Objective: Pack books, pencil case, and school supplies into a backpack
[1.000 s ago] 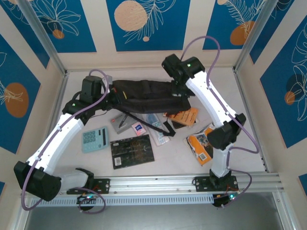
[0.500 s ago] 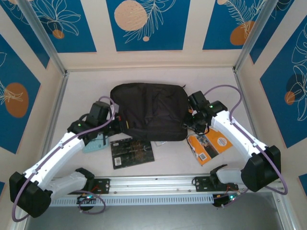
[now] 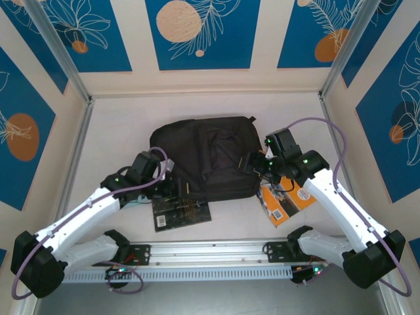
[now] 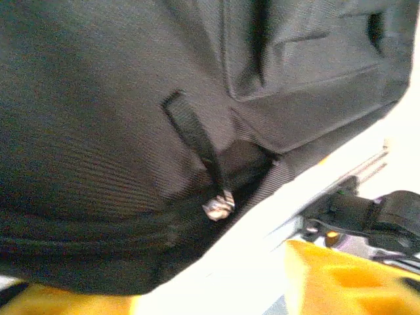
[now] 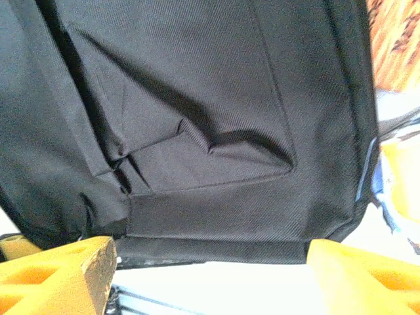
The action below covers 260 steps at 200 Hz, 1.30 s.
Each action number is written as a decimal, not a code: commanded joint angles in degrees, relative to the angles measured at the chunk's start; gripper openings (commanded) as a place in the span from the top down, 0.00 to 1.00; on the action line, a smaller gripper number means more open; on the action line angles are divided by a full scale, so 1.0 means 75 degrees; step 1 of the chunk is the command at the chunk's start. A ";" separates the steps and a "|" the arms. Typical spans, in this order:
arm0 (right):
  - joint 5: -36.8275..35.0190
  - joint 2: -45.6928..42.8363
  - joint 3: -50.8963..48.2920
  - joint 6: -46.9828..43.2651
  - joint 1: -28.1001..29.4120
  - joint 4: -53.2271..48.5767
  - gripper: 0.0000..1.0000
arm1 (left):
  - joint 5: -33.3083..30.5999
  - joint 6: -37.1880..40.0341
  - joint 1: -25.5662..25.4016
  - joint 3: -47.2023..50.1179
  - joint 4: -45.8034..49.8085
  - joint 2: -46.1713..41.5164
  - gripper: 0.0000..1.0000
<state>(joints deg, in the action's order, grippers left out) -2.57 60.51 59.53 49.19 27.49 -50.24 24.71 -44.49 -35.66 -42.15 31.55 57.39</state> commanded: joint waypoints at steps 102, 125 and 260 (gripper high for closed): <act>-0.0593 -0.0037 -0.0899 0.3216 0.2210 0.1242 0.27 | -0.4888 -0.0240 -0.0189 -0.1673 0.3920 -0.1914 0.32; -0.0672 -0.0231 -0.2026 0.4631 0.2460 0.2550 0.24 | -0.4221 -0.0579 -0.0181 -0.1310 0.3056 -0.1657 0.32; -0.1612 -0.0482 -0.4243 0.5383 0.2318 0.4430 0.55 | -0.3407 0.0842 -0.1285 -0.3374 0.2837 0.2018 0.45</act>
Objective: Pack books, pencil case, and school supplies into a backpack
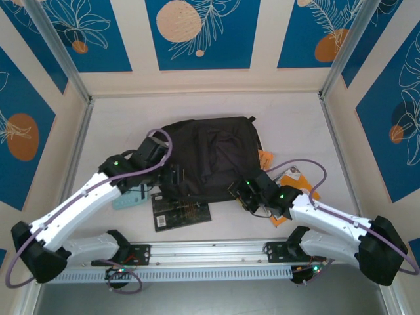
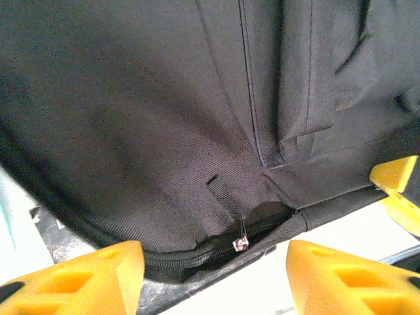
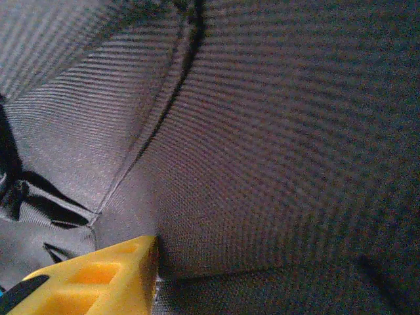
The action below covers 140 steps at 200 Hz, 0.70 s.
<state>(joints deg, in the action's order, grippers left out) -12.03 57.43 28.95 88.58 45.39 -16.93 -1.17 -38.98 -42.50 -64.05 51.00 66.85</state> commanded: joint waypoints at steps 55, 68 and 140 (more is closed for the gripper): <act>-0.0527 -0.0168 -0.0215 0.0155 -0.0087 -0.0124 0.55 | -0.0629 -0.0515 -0.1014 -0.1333 0.1131 0.2448 0.48; -0.0554 -0.0155 -0.0215 0.0181 -0.0081 -0.0145 0.54 | -0.0629 -0.0661 -0.1047 -0.1344 0.1184 0.2670 0.49; -0.0662 -0.0072 -0.0217 0.0190 -0.0116 -0.0148 0.54 | -0.0313 -0.1027 -0.1215 -0.1238 0.1141 0.3497 0.55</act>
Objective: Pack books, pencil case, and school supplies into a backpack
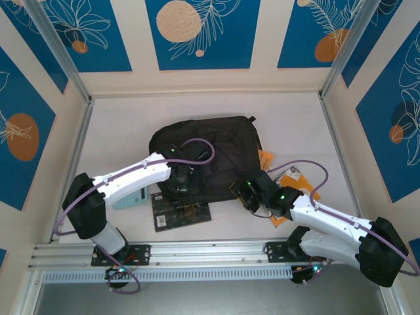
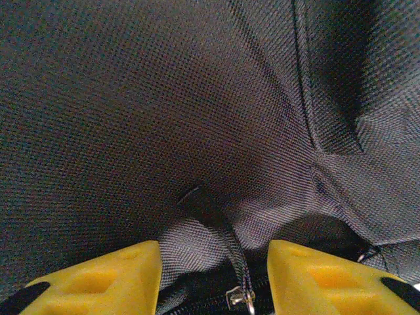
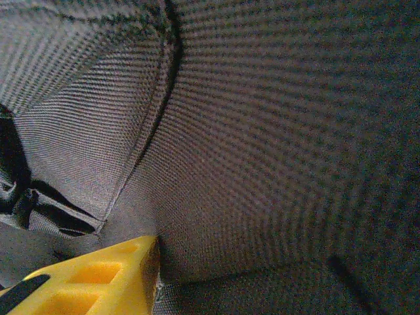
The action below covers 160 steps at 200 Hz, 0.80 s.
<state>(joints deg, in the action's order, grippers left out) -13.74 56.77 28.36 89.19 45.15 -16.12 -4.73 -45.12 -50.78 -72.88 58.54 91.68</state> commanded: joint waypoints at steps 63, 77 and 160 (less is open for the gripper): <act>-0.0445 0.0036 -0.0095 0.0097 -0.0090 -0.0288 0.54 | 0.0418 -0.0236 -0.0108 0.0152 -0.0189 0.0667 0.82; -0.0488 0.0011 -0.0087 0.0085 -0.0087 -0.0334 0.54 | 0.0443 -0.0175 -0.0111 0.0175 -0.0197 0.0673 0.92; -0.0776 -0.0241 -0.0166 -0.0030 -0.0124 -0.0530 0.55 | -0.0573 -0.0112 -0.0073 0.0120 0.0118 -0.0535 1.00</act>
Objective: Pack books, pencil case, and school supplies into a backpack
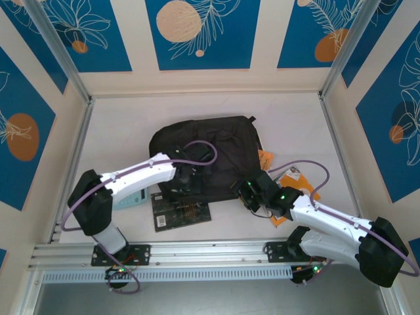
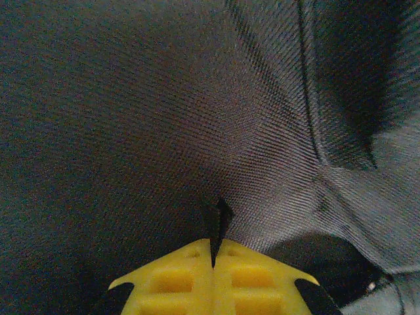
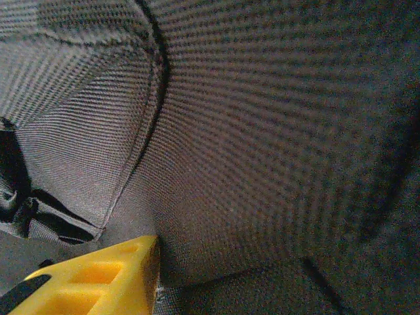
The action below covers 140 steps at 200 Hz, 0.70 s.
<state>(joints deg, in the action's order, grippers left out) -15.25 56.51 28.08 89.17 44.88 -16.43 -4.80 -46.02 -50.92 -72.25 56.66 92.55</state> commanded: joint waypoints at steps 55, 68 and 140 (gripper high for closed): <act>-0.0720 -0.0316 -0.0099 -0.0130 -0.0181 -0.0645 0.55 | -0.1280 0.0018 -0.0055 0.0171 0.0535 -0.1546 1.00; -0.0739 -0.0316 -0.0099 -0.0156 -0.0188 -0.0669 0.55 | -0.1429 0.0015 -0.0055 0.0198 0.0577 -0.1679 1.00; -0.0759 -0.0398 -0.0089 -0.0544 -0.0416 -0.0856 0.55 | -0.1744 0.0326 -0.0061 0.0516 0.0476 -0.2134 1.00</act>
<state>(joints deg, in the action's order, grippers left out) -18.28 53.95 28.05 87.13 42.81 -17.98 -14.74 -45.52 -50.92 -68.99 58.08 79.05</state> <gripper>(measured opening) 0.448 0.040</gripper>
